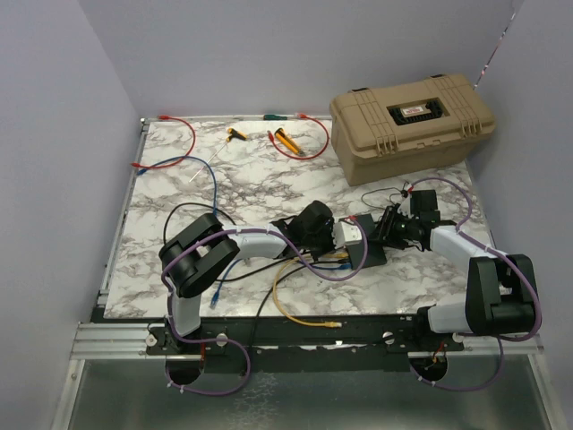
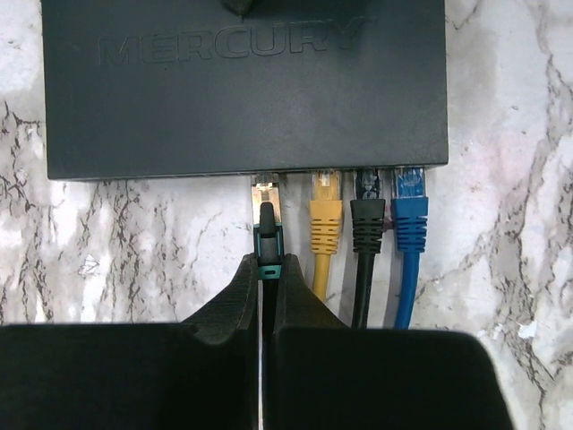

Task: Insert the plug into the switch port
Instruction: Insert the connector into the switch port.

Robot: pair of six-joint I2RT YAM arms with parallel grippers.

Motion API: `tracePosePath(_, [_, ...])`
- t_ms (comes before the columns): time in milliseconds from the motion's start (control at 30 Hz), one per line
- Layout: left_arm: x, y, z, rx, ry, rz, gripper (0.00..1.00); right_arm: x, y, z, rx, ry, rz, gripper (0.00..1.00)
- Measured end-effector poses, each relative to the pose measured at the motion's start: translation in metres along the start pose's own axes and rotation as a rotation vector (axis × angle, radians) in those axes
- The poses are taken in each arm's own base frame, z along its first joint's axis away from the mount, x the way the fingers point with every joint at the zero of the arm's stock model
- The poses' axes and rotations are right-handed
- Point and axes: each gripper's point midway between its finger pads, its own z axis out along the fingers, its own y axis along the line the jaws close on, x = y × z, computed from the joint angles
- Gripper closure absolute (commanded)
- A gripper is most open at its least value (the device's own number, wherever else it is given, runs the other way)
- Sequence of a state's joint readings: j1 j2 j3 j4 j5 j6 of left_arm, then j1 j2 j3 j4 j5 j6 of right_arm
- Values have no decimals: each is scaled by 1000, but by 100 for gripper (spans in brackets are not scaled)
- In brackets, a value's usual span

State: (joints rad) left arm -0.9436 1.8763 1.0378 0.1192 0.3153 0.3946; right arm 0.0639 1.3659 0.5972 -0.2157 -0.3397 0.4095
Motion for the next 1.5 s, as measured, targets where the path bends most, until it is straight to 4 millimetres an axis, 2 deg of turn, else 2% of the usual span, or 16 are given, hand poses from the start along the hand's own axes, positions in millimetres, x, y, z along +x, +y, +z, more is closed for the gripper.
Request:
tracePosePath(267, [4,-10,-7,44,-7,-14,100,2,4,2,-31,9,0,56])
tracePosePath(633, [5,-10,-8,31,-4,-102,100,2,7,3,-50,3,6,56])
tracePosePath(767, [5,-4,-8,0,1,-159,100,-3,9,6,-64,-13,7,56])
tracePosePath(1067, [6,21,-12,-77,-20,-224,100,-11,17,14,-103,-35,38,56])
tracePosePath(1500, [8,22,-10,-87,-51,-218,100,-13,17,17,-105,-36,55,56])
